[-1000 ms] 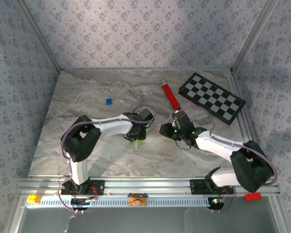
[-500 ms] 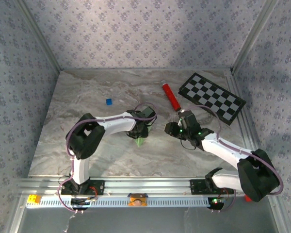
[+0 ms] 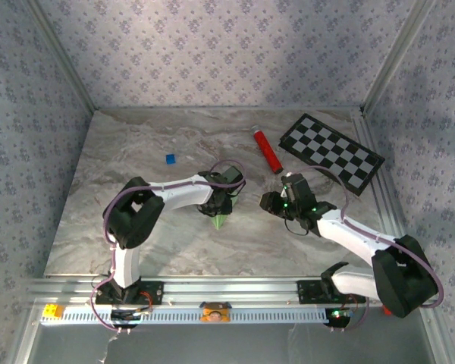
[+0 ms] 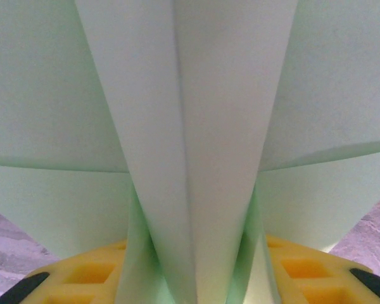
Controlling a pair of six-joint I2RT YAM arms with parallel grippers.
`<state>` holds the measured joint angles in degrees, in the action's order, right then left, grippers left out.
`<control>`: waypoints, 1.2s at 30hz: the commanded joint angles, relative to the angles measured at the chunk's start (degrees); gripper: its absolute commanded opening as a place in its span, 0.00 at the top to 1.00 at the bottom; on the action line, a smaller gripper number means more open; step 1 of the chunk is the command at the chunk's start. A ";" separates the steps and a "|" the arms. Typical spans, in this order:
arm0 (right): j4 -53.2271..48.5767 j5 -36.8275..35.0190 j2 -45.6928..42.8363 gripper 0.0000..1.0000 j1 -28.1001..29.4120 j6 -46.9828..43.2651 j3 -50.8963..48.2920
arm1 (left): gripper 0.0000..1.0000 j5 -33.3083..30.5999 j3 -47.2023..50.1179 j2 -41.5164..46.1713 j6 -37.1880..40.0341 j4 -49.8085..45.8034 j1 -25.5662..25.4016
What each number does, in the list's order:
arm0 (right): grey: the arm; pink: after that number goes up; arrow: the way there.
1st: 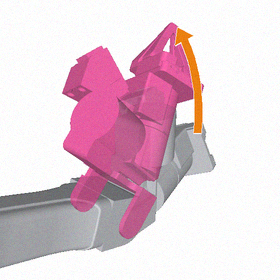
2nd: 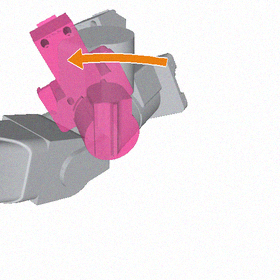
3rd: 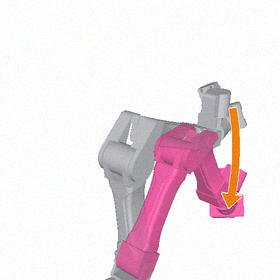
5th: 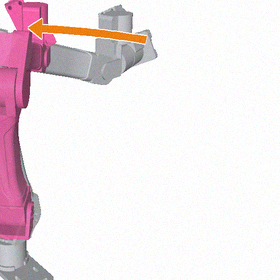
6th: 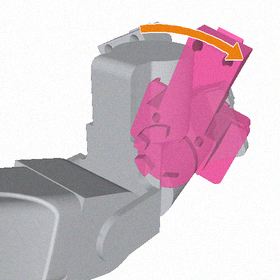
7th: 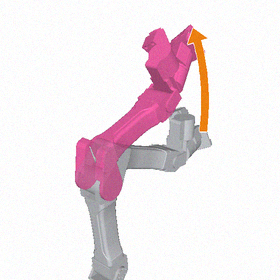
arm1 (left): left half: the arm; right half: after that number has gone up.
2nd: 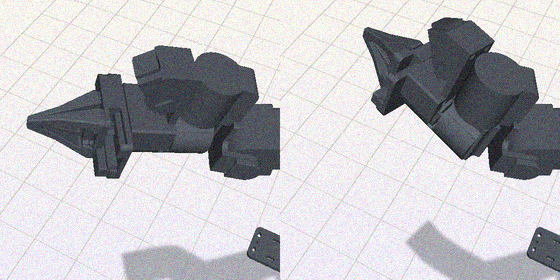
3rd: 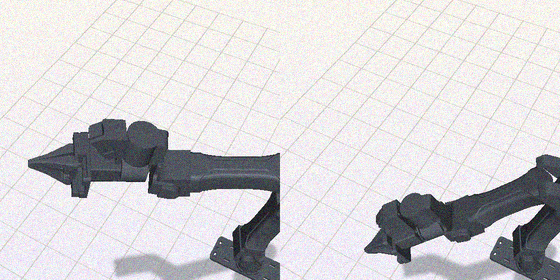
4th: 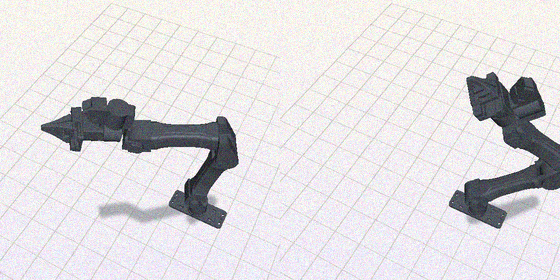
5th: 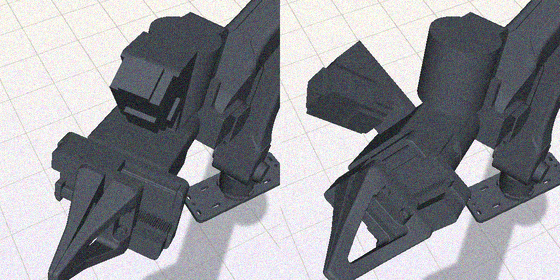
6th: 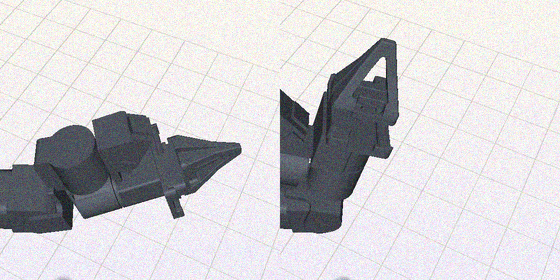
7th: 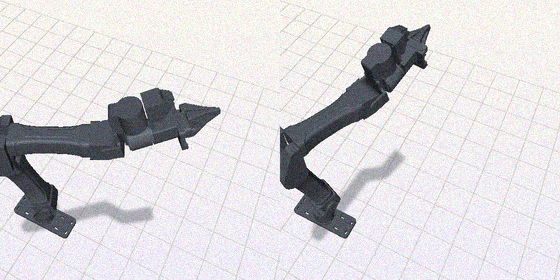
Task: Fold a paper plane with a square sheet of paper (pick it up from the middle)
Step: Move the paper plane to the center of the table, then reset both arms
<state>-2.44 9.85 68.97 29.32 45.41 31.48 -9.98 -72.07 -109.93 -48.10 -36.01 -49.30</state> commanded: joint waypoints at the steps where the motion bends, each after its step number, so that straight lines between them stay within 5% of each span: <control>1: -1.04 0.17 -0.88 0.64 -0.34 -0.72 -0.46 | 0.58 -1.16 0.14 0.22 -0.33 -2.50 -0.32; 29: -7.68 -4.09 -3.88 0.61 -1.05 -5.57 2.56 | 0.52 -5.80 2.63 13.82 -1.56 -2.31 -1.41; 34: -14.73 -15.75 -8.79 0.38 -2.23 -14.37 7.89 | 0.43 -17.80 8.67 25.41 2.40 0.45 -1.71; 36: -16.03 -23.90 -9.99 0.13 -2.92 -18.85 9.69 | 0.39 -22.73 12.94 31.44 5.87 2.63 -0.43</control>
<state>-13.91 -1.45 61.23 27.24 34.57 37.47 -22.41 -62.78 -85.03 -46.44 -35.07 -50.68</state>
